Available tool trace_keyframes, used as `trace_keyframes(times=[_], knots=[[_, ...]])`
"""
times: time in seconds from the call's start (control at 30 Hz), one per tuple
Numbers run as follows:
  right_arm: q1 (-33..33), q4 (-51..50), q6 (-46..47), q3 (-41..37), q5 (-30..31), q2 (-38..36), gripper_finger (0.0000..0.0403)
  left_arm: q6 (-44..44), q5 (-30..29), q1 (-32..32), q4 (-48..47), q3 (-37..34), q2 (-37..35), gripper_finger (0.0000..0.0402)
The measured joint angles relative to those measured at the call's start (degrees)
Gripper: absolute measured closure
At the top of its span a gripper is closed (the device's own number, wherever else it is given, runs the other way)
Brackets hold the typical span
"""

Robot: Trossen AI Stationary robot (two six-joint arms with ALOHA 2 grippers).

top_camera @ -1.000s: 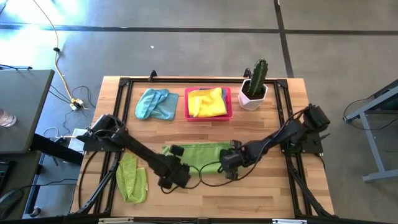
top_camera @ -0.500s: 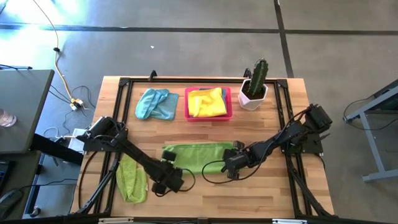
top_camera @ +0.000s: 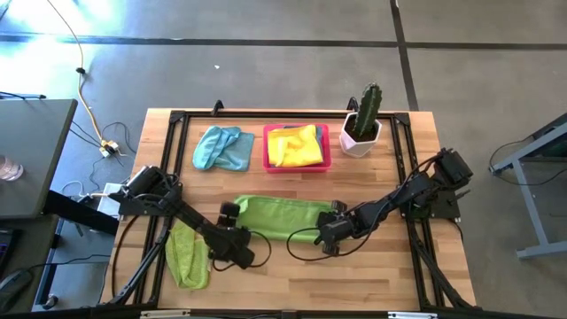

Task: Fold microfiber towels
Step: Fold the green microfiber cloth

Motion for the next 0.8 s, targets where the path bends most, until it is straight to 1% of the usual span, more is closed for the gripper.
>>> trace_keyframes(times=[0.13, 0.2, 0.3, 0.37, 0.47, 0.53, 0.67, 0.73, 0.8], knots=[[0.0, 0.0, 0.0, -0.02, -0.26, 0.02, 0.0247, -2.0, -5.02, 0.88, -2.38, -0.26, 0.01, 0.0328], [0.0, 0.0, 0.04, -0.02, -0.41, 0.04, 0.0247, -2.94, -6.05, 1.33, -4.75, -0.25, 0.02, 0.0328], [0.0, 0.0, 0.07, -0.02, -0.42, 0.07, 0.0247, -3.14, -5.96, 1.44, -6.94, -0.33, 0.01, 0.0328], [0.0, 0.0, 0.07, -0.02, -0.44, 0.07, 0.0247, -2.67, -3.68, 1.3, -7.38, -0.31, 0.02, 0.0328], [0.0, 0.01, 0.04, -0.02, -0.44, 0.07, 0.0247, 0.33, 2.92, 0.96, -7.6, -0.31, 0.0, 0.0328], [0.0, 0.0, 0.04, -0.02, -0.44, 0.07, 0.0247, 1.09, 3.44, 0.74, -7.38, -0.19, 0.0, 0.0328], [0.0, 0.02, 0.04, -0.05, -0.46, 0.07, 0.0247, 1.36, 1.38, 0.41, -7.14, 2.35, 0.02, 0.0328], [0.0, 0.02, 0.14, -0.05, -0.46, 0.09, 0.0247, 2.39, -1.46, 0.41, -6.68, 4.32, 0.02, 0.0328], [0.0, 0.02, 0.73, -0.06, -0.57, -0.23, 0.0247, 4.92, -4.27, 0.35, -4.24, 5.72, -0.91, 0.0328]])
